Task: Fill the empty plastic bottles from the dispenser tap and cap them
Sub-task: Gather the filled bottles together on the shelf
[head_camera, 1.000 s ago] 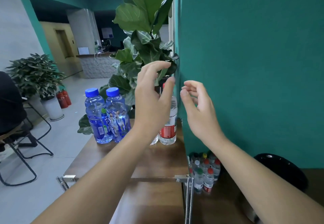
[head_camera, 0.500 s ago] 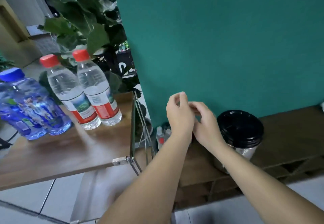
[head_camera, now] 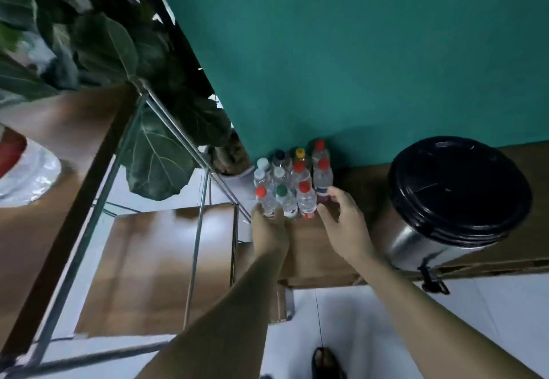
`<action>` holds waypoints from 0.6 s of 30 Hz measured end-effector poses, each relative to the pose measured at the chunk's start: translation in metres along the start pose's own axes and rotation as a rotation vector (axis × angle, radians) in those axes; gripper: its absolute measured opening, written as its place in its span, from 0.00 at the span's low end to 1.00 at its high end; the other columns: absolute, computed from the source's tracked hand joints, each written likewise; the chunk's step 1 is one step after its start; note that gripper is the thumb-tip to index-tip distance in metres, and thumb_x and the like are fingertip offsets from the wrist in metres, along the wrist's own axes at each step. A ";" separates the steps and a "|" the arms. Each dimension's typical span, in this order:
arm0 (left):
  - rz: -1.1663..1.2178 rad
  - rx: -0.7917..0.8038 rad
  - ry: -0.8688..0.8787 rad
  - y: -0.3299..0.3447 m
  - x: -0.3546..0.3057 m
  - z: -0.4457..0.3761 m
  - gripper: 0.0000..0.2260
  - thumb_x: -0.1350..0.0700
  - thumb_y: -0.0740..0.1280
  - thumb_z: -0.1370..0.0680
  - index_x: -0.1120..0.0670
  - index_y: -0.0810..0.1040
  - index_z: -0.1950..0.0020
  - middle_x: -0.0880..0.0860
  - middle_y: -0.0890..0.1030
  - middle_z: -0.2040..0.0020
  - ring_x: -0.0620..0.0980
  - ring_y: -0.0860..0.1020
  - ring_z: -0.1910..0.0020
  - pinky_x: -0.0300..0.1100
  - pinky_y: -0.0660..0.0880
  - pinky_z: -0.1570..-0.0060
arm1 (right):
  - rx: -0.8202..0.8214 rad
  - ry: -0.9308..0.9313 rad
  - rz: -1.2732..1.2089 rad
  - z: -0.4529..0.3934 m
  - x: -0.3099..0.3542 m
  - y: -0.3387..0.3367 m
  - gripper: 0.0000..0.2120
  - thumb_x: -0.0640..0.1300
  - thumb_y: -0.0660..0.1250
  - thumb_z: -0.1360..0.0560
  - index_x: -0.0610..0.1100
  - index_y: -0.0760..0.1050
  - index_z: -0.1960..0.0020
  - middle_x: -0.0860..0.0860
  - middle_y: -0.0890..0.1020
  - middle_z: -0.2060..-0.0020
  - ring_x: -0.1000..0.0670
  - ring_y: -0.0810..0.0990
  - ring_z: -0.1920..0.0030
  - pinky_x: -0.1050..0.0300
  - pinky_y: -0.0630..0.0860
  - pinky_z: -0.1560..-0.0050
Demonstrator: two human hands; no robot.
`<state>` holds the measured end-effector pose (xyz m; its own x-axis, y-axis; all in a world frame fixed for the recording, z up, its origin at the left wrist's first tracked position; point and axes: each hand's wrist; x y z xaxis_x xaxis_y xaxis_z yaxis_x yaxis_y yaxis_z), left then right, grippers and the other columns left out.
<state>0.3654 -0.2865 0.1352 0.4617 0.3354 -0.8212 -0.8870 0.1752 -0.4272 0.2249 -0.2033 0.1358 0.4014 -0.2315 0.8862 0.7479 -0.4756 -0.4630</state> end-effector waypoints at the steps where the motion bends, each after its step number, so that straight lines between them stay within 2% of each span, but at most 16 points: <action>1: 0.014 -0.010 0.002 -0.005 -0.014 0.010 0.20 0.47 0.66 0.10 0.49 0.69 0.19 0.47 0.76 0.27 0.47 0.76 0.32 0.40 0.75 0.39 | -0.042 -0.003 -0.015 -0.005 0.003 -0.002 0.23 0.51 0.71 0.15 0.46 0.75 0.22 0.50 0.81 0.30 0.51 0.79 0.30 0.51 0.76 0.29; 2: 0.050 -0.027 -0.015 -0.004 -0.017 0.004 0.26 0.46 0.65 0.10 0.50 0.63 0.14 0.49 0.73 0.23 0.49 0.75 0.28 0.40 0.75 0.36 | -0.040 -0.035 -0.003 -0.014 -0.003 0.004 0.24 0.51 0.71 0.15 0.44 0.74 0.21 0.49 0.81 0.29 0.50 0.79 0.29 0.53 0.74 0.28; 3: 0.030 -0.106 -0.119 0.008 0.003 -0.027 0.30 0.45 0.65 0.10 0.49 0.58 0.11 0.52 0.70 0.17 0.53 0.73 0.22 0.42 0.73 0.29 | -0.026 -0.034 -0.021 -0.026 -0.005 0.008 0.25 0.50 0.72 0.15 0.44 0.74 0.21 0.49 0.81 0.28 0.49 0.79 0.28 0.54 0.74 0.28; 4: 0.063 -0.162 -0.115 0.012 0.000 -0.038 0.32 0.45 0.65 0.10 0.48 0.56 0.10 0.53 0.66 0.13 0.55 0.69 0.17 0.48 0.70 0.21 | 0.001 -0.049 -0.052 -0.046 -0.012 0.022 0.25 0.49 0.73 0.15 0.44 0.73 0.20 0.49 0.81 0.28 0.50 0.79 0.28 0.53 0.74 0.28; 5: 0.019 -0.069 -0.070 0.013 -0.009 -0.035 0.32 0.45 0.66 0.10 0.47 0.56 0.10 0.54 0.64 0.12 0.57 0.66 0.15 0.52 0.66 0.18 | 0.007 -0.080 -0.076 -0.057 -0.018 0.030 0.25 0.49 0.73 0.15 0.45 0.73 0.20 0.51 0.80 0.27 0.51 0.79 0.28 0.53 0.74 0.28; 6: 0.087 -0.060 -0.034 0.016 -0.002 -0.049 0.31 0.46 0.66 0.10 0.46 0.57 0.10 0.54 0.66 0.13 0.57 0.67 0.15 0.54 0.66 0.18 | 0.033 -0.105 -0.105 -0.069 -0.026 0.041 0.25 0.49 0.72 0.14 0.46 0.73 0.20 0.53 0.80 0.27 0.53 0.79 0.28 0.53 0.75 0.28; 7: 0.066 -0.122 -0.139 0.025 0.010 -0.073 0.30 0.47 0.67 0.11 0.47 0.60 0.11 0.54 0.70 0.15 0.57 0.70 0.18 0.54 0.69 0.21 | 0.033 -0.124 -0.106 -0.075 -0.029 0.048 0.24 0.49 0.72 0.14 0.47 0.73 0.20 0.55 0.80 0.27 0.54 0.79 0.27 0.52 0.75 0.27; 8: 0.057 -0.117 -0.135 0.024 0.006 -0.077 0.26 0.48 0.68 0.11 0.47 0.65 0.14 0.54 0.75 0.21 0.57 0.75 0.25 0.53 0.73 0.28 | 0.036 -0.144 -0.109 -0.078 -0.038 0.056 0.23 0.50 0.71 0.14 0.48 0.74 0.20 0.55 0.80 0.26 0.55 0.78 0.27 0.51 0.75 0.26; 10: -0.032 -0.110 -0.100 0.031 0.008 -0.101 0.16 0.50 0.69 0.12 0.48 0.73 0.24 0.52 0.82 0.34 0.53 0.79 0.39 0.48 0.73 0.42 | 0.016 -0.168 -0.113 -0.089 -0.048 0.066 0.21 0.48 0.72 0.14 0.46 0.75 0.22 0.54 0.81 0.28 0.55 0.78 0.27 0.50 0.74 0.25; 11: -0.016 -0.121 -0.127 0.033 0.013 -0.107 0.13 0.50 0.69 0.12 0.49 0.75 0.28 0.52 0.83 0.38 0.53 0.79 0.43 0.46 0.71 0.45 | 0.006 -0.190 -0.108 -0.093 -0.047 0.069 0.19 0.47 0.72 0.14 0.46 0.77 0.24 0.54 0.82 0.30 0.56 0.78 0.28 0.53 0.73 0.25; 13: -0.026 -0.157 -0.110 0.036 0.010 -0.110 0.11 0.51 0.71 0.12 0.50 0.78 0.31 0.50 0.83 0.43 0.53 0.79 0.44 0.45 0.70 0.46 | -0.032 -0.228 -0.067 -0.090 -0.051 0.074 0.16 0.47 0.71 0.14 0.46 0.79 0.28 0.56 0.83 0.34 0.57 0.78 0.32 0.61 0.70 0.28; 16: -0.003 -0.170 -0.064 0.031 0.019 -0.108 0.06 0.52 0.73 0.14 0.48 0.80 0.37 0.46 0.83 0.49 0.52 0.81 0.46 0.45 0.71 0.48 | -0.033 -0.184 0.005 -0.098 -0.058 0.082 0.15 0.49 0.72 0.15 0.49 0.80 0.30 0.53 0.83 0.36 0.53 0.77 0.34 0.56 0.69 0.32; 18: -0.009 -0.200 -0.040 0.029 0.015 -0.107 0.04 0.52 0.74 0.14 0.48 0.81 0.41 0.45 0.84 0.51 0.52 0.82 0.47 0.46 0.73 0.49 | -0.019 -0.141 0.052 -0.095 -0.062 0.084 0.15 0.50 0.73 0.16 0.49 0.81 0.31 0.52 0.82 0.37 0.56 0.72 0.36 0.55 0.68 0.35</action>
<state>0.3468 -0.3757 0.0701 0.4654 0.3721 -0.8031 -0.8636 -0.0082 -0.5042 0.2121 -0.3093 0.0436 0.5107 -0.1358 0.8490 0.7145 -0.4821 -0.5070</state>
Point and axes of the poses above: each hand's wrist, its own z-axis away from the middle knuckle, its own y-axis out of the palm, x = y × z
